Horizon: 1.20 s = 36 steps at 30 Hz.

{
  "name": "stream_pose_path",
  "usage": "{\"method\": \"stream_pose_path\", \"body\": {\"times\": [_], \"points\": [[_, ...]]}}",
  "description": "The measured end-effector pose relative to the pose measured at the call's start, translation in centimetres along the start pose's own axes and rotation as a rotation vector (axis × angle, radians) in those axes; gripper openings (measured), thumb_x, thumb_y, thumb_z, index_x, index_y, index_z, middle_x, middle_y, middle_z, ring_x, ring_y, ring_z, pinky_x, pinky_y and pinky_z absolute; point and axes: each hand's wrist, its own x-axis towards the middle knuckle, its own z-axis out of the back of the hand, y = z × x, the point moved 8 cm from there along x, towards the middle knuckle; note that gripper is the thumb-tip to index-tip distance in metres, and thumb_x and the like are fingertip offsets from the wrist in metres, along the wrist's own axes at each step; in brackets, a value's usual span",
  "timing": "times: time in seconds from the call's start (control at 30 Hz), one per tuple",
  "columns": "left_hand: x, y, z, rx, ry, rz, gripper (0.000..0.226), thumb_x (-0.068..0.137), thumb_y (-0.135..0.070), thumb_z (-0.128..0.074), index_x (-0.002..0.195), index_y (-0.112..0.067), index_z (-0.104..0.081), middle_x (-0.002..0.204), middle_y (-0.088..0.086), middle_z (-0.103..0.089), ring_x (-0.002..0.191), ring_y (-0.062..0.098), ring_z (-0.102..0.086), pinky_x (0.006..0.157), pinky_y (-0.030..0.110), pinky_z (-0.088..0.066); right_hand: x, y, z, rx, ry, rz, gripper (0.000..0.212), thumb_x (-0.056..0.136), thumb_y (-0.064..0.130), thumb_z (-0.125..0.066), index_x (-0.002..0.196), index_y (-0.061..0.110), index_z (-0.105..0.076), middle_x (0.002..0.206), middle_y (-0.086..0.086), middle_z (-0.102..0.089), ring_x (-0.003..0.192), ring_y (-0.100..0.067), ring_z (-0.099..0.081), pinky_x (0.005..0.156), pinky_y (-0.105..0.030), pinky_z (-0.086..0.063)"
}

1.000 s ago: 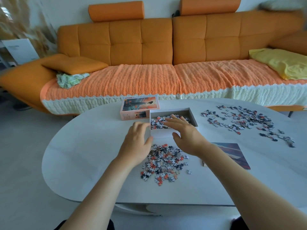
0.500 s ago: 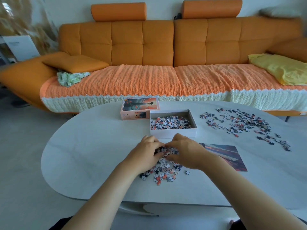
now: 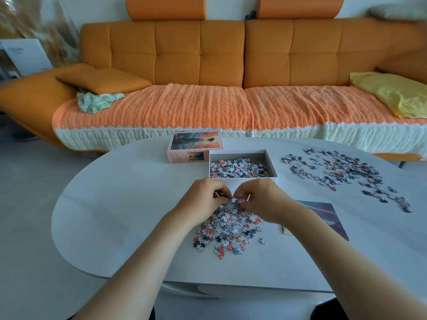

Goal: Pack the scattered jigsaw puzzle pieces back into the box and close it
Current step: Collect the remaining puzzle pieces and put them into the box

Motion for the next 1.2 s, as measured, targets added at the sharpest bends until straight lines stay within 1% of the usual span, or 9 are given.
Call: {"method": "stream_pose_path", "body": {"times": [0.17, 0.33, 0.43, 0.53, 0.63, 0.8, 0.93, 1.07, 1.2], "points": [[2.2, -1.0, 2.0, -0.114, -0.089, -0.001, 0.013, 0.085, -0.012, -0.072, 0.091, -0.024, -0.074, 0.079, -0.018, -0.065, 0.070, -0.010, -0.057, 0.061, 0.004, -0.040, 1.5, -0.7, 3.3, 0.117, -0.172, -0.022, 0.016, 0.082, 0.019, -0.073, 0.097, 0.025, -0.073, 0.078, 0.011, -0.065, 0.070, -0.010, -0.063, 0.066, -0.019, -0.052], [5.3, -1.7, 3.3, -0.056, -0.236, -0.055, 0.015, 0.088, -0.012, -0.069, 0.097, -0.021, -0.075, 0.081, -0.014, -0.064, 0.073, -0.004, -0.055, 0.064, 0.011, -0.039, 3.4, -1.6, 5.5, 0.123, -0.432, -0.016, 0.021, 0.085, 0.018, -0.069, 0.105, 0.023, -0.073, 0.081, 0.009, -0.066, 0.069, -0.003, -0.056, 0.058, -0.002, -0.037], [6.7, -1.6, 2.1, 0.042, -0.210, -0.099, 0.023, 0.093, -0.009, -0.060, 0.106, -0.020, -0.074, 0.095, -0.005, -0.064, 0.084, 0.009, -0.057, 0.070, 0.016, -0.042, 4.6, -2.2, 4.1, 0.012, -0.354, -0.013, 0.031, 0.092, 0.023, -0.060, 0.121, 0.031, -0.066, 0.097, 0.006, -0.067, 0.081, -0.010, -0.057, 0.063, -0.015, -0.043], [7.5, -0.5, 0.3, 0.314, -0.091, -0.082, 0.034, 0.099, -0.016, -0.044, 0.126, -0.025, -0.062, 0.117, 0.003, -0.060, 0.108, 0.026, -0.052, 0.092, 0.039, -0.043, 5.0, -2.6, 3.1, -0.059, -0.303, 0.013, 0.035, 0.095, 0.019, -0.054, 0.128, 0.028, -0.060, 0.119, -0.002, -0.060, 0.110, -0.023, -0.053, 0.088, -0.035, -0.048], [7.6, 0.5, 0.1, 0.410, -0.049, -0.014, 0.043, 0.101, -0.020, -0.037, 0.143, -0.021, -0.045, 0.137, 0.003, -0.048, 0.128, 0.028, -0.038, 0.105, 0.045, -0.030, 4.7, -2.6, 3.7, -0.089, -0.362, 0.031, 0.029, 0.095, 0.017, -0.053, 0.120, 0.023, -0.067, 0.116, -0.001, -0.063, 0.107, -0.022, -0.055, 0.089, -0.033, -0.046], [6.2, 0.2, 0.9, 0.251, -0.067, -0.087, 0.031, 0.099, -0.023, -0.048, 0.127, -0.021, -0.061, 0.126, -0.004, -0.055, 0.106, 0.018, -0.056, 0.097, 0.036, -0.043, 4.0, -1.5, 1.9, -0.141, -0.199, 0.156, 0.030, 0.097, 0.033, -0.047, 0.118, 0.026, -0.068, 0.122, 0.006, -0.065, 0.113, -0.018, -0.057, 0.096, -0.038, -0.045], [5.0, 0.1, -0.1, 0.345, 0.029, -0.145, 0.032, 0.100, -0.030, -0.047, 0.125, -0.021, -0.064, 0.129, -0.006, -0.061, 0.118, 0.018, -0.053, 0.106, 0.037, -0.037, 3.8, -2.5, 0.7, -0.244, -0.088, 0.078, 0.040, 0.099, 0.042, -0.039, 0.133, 0.030, -0.056, 0.146, 0.011, -0.045, 0.136, -0.010, -0.038, 0.112, -0.040, -0.028], [4.0, -0.2, 1.2, 0.274, -0.096, -0.195, 0.037, 0.097, -0.022, -0.052, 0.134, -0.021, -0.057, 0.142, -0.009, -0.051, 0.128, 0.016, -0.046, 0.111, 0.035, -0.031, 2.8, -1.1, 2.9, -0.122, -0.296, 0.230, 0.028, 0.094, 0.018, -0.055, 0.117, 0.022, -0.069, 0.132, 0.002, -0.060, 0.122, -0.018, -0.054, 0.102, -0.038, -0.044], [1.9, -1.5, 3.0, 0.216, -0.256, -0.286, 0.022, 0.091, -0.013, -0.059, 0.109, -0.021, -0.068, 0.109, -0.011, -0.061, 0.099, 0.012, -0.058, 0.088, 0.034, -0.049, 1.3, 0.4, 3.6, -0.076, -0.276, 0.278, 0.024, 0.091, 0.011, -0.058, 0.105, 0.024, -0.073, 0.099, 0.010, -0.064, 0.077, 0.003, -0.055, 0.074, -0.015, -0.043]]}}
